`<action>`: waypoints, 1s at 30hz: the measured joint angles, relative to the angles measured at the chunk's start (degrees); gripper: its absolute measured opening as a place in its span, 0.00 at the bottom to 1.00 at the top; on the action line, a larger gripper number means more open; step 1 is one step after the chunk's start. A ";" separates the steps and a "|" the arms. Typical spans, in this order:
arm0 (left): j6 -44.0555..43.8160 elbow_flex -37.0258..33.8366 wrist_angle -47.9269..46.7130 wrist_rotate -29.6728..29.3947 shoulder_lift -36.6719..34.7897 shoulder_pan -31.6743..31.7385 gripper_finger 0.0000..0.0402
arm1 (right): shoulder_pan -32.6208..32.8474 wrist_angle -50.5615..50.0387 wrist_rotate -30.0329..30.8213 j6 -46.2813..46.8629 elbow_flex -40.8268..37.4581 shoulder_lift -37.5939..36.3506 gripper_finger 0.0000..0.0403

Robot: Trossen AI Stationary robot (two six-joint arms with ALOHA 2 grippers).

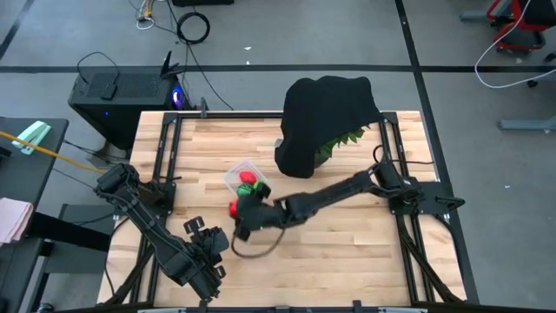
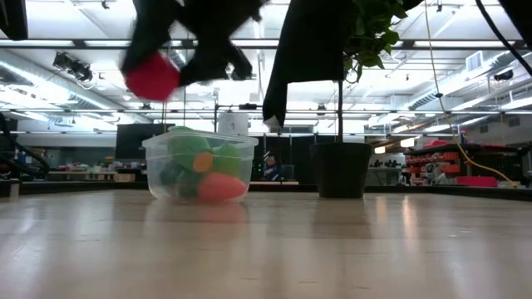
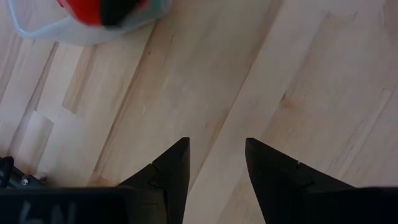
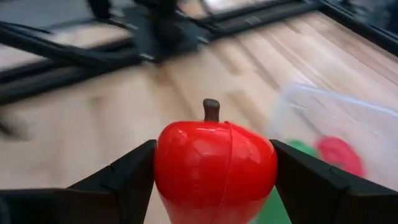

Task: Pick and placing Produce into tupperware
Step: Put the red apple into the transparent bin

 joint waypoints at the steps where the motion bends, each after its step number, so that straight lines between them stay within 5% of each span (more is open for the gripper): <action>1: 0.00 0.00 0.00 0.19 0.00 0.00 0.40 | -0.90 -1.34 0.00 0.97 -0.03 0.07 0.72; 10: 0.02 0.00 0.00 0.67 0.00 -0.09 0.40 | -7.71 -2.31 -0.42 0.28 -0.06 0.11 0.72; 22: 0.06 0.00 0.00 0.67 0.00 -0.09 0.40 | -9.38 2.98 -3.71 -21.94 -0.20 0.11 0.72; 30: 0.01 0.00 0.03 0.78 0.00 -0.09 0.40 | -10.55 1.60 -3.34 -16.12 -3.24 0.16 0.72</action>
